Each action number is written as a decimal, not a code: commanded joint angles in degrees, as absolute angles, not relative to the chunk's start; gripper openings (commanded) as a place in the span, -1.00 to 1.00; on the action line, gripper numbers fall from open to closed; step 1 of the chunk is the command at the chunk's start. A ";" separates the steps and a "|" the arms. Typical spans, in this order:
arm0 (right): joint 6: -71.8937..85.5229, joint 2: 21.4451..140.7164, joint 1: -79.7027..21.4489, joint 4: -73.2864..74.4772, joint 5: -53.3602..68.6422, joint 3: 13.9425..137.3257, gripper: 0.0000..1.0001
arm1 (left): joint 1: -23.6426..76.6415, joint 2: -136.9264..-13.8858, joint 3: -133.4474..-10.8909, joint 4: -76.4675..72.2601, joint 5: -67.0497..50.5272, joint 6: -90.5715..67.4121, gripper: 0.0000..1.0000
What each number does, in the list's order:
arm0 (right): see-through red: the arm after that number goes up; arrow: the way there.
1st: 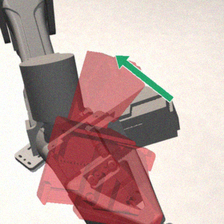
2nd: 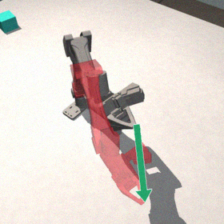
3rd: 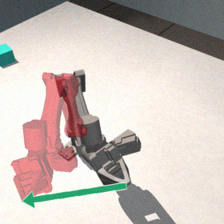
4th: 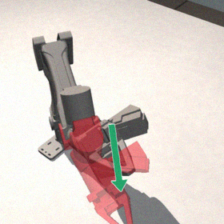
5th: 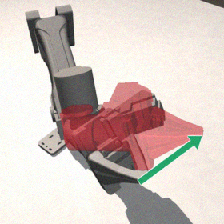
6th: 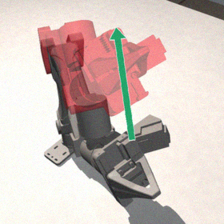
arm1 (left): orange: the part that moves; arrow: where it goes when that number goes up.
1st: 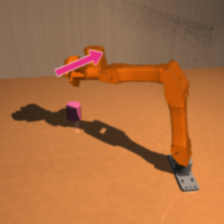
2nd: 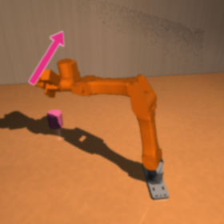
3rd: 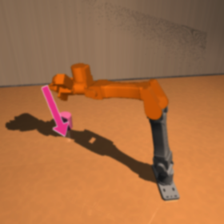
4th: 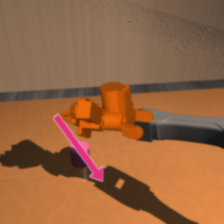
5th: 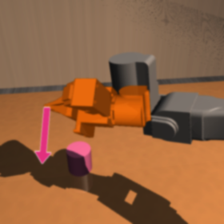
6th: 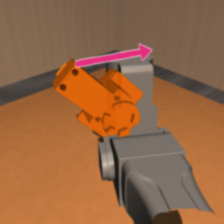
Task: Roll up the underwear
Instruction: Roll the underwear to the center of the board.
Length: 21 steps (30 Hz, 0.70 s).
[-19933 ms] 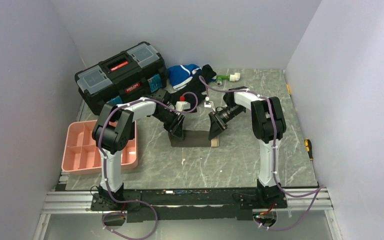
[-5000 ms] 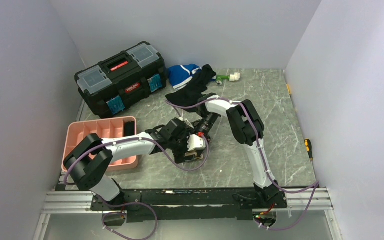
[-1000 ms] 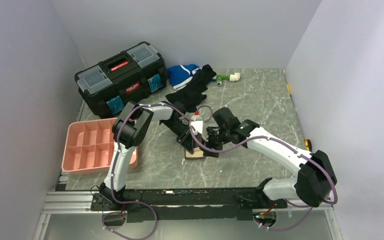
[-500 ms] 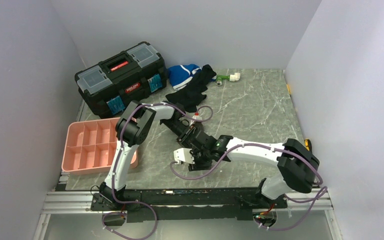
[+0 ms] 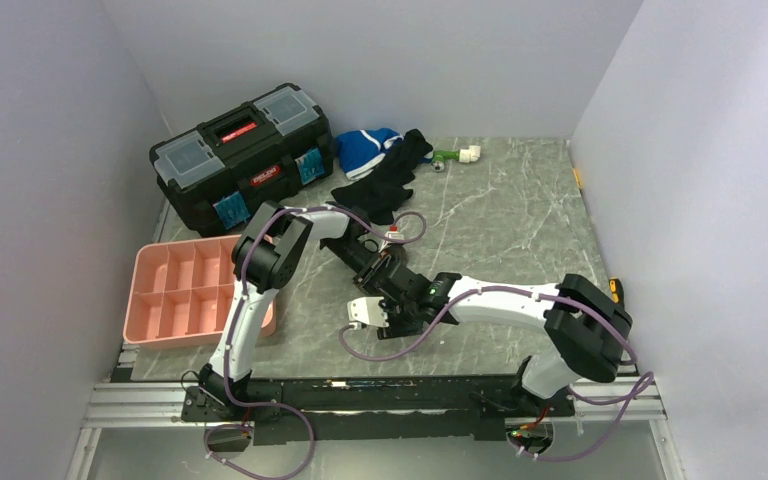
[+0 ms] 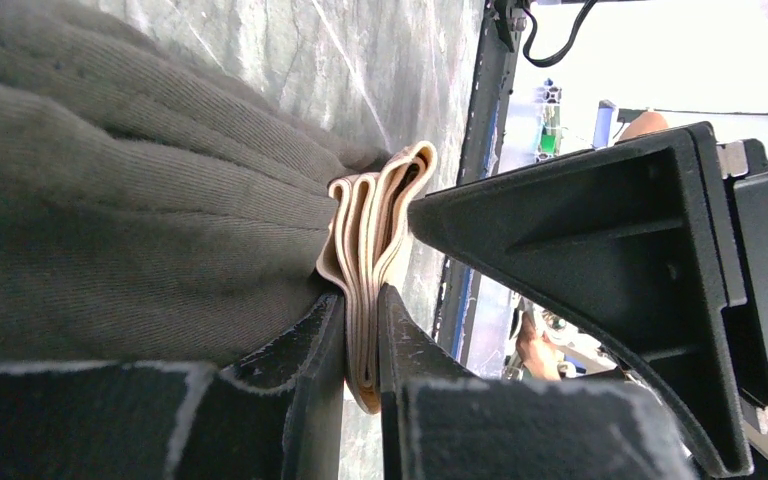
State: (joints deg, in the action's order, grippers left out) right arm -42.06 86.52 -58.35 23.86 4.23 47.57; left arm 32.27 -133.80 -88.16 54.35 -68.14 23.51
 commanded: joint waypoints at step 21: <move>-45.00 92.91 -55.83 19.74 0.14 46.68 0.04 | 33.03 -136.93 -88.06 56.42 -62.52 29.21 -1.00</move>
State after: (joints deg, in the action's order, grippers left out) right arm -44.07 89.82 -56.88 19.38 1.72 47.11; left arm 32.25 -134.15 -88.64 55.46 -68.34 24.80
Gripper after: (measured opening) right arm 0.539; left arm 0.177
